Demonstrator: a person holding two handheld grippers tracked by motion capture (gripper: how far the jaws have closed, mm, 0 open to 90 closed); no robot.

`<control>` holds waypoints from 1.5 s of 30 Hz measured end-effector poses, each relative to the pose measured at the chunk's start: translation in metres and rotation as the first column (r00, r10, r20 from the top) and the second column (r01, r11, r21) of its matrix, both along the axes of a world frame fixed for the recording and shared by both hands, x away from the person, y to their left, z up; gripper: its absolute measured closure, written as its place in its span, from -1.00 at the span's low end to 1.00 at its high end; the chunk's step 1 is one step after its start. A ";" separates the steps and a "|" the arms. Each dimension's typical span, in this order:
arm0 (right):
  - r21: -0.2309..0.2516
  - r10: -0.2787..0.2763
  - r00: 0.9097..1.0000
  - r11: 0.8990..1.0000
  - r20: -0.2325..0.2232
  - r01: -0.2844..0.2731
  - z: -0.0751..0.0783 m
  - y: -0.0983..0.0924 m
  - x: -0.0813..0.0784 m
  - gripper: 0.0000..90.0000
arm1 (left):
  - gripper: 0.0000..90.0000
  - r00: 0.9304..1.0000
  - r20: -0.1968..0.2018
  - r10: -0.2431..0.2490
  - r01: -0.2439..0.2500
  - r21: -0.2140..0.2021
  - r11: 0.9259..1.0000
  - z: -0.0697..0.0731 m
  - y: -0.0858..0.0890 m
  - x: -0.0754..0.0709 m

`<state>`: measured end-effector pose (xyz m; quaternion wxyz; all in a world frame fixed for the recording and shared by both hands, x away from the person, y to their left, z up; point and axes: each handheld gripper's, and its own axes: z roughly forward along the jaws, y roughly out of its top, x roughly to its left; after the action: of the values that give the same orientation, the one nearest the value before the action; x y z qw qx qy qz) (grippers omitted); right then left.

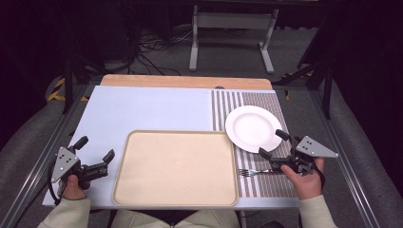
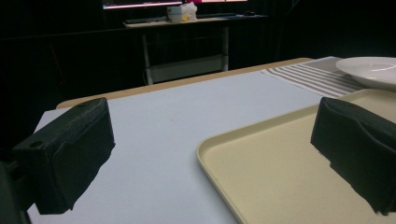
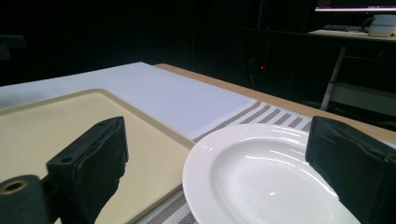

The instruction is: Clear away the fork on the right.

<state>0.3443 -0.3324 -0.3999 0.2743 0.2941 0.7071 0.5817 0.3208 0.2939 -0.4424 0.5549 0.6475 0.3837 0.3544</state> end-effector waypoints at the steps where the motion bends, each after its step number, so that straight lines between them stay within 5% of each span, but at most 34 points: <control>1: -0.012 0.001 1.000 1.000 0.003 -0.001 0.004 -0.001 0.000 -0.85 | -1.00 1.000 0.000 -0.002 0.002 0.001 1.000 0.000 0.000 0.000; 12: -0.145 0.060 0.994 0.987 -0.095 -0.074 0.027 0.001 0.007 -0.83 | -1.00 1.000 0.003 -0.008 0.008 -0.002 1.000 0.001 0.000 -0.001; 13: -0.203 0.062 0.993 0.976 -0.101 -0.081 0.031 0.003 0.010 -0.83 | -1.00 1.000 0.003 -0.010 0.010 -0.001 1.000 0.001 0.000 -0.001; 19: -0.284 0.080 0.984 0.951 -0.158 -0.123 0.038 0.007 0.015 -0.81 | -1.00 1.000 0.001 -0.012 0.012 0.002 1.000 0.001 0.000 -0.001; 23: -0.360 0.094 0.975 0.919 -0.199 -0.162 0.041 0.011 0.019 -0.80 | -1.00 1.000 0.001 -0.012 0.012 0.004 1.000 0.001 0.000 -0.001; 25: -0.369 0.096 0.974 0.914 -0.206 -0.168 0.042 0.011 0.020 -0.80 | -1.00 1.000 0.001 -0.013 0.013 0.004 1.000 0.001 0.000 -0.001; 33: -0.478 0.098 0.955 0.849 -0.280 -0.227 0.042 0.020 0.027 -0.80 | -1.00 1.000 -0.001 -0.017 0.017 0.003 1.000 0.001 0.000 -0.001; 34: -0.478 0.098 0.955 0.849 -0.280 -0.227 0.042 0.020 0.027 -0.80 | -1.00 1.000 0.000 -0.017 0.017 0.000 1.000 0.001 0.000 -0.001; 36: -0.508 0.098 0.949 0.825 -0.299 -0.245 0.042 0.022 0.030 -0.80 | -1.00 1.000 -0.001 -0.017 0.017 0.003 1.000 0.001 0.000 -0.001; 43: -0.562 0.098 0.931 0.773 -0.352 -0.294 0.043 0.027 0.033 -0.81 | -1.00 1.000 0.000 -0.018 0.018 0.002 1.000 0.001 0.000 -0.002; 44: -0.562 0.098 0.931 0.773 -0.352 -0.294 0.043 0.027 0.033 -0.81 | -1.00 1.000 0.000 -0.018 0.018 0.002 1.000 0.001 0.000 -0.002; 45: -0.578 0.092 0.929 0.759 -0.359 -0.299 0.043 0.028 0.034 -0.81 | -1.00 1.000 0.001 -0.019 0.019 0.003 1.000 0.001 0.000 -0.002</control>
<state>0.3779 -0.3041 -0.3571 0.1789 0.1976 0.9201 0.2871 0.3190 0.2937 -0.4411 0.5576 0.6518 0.3767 0.3498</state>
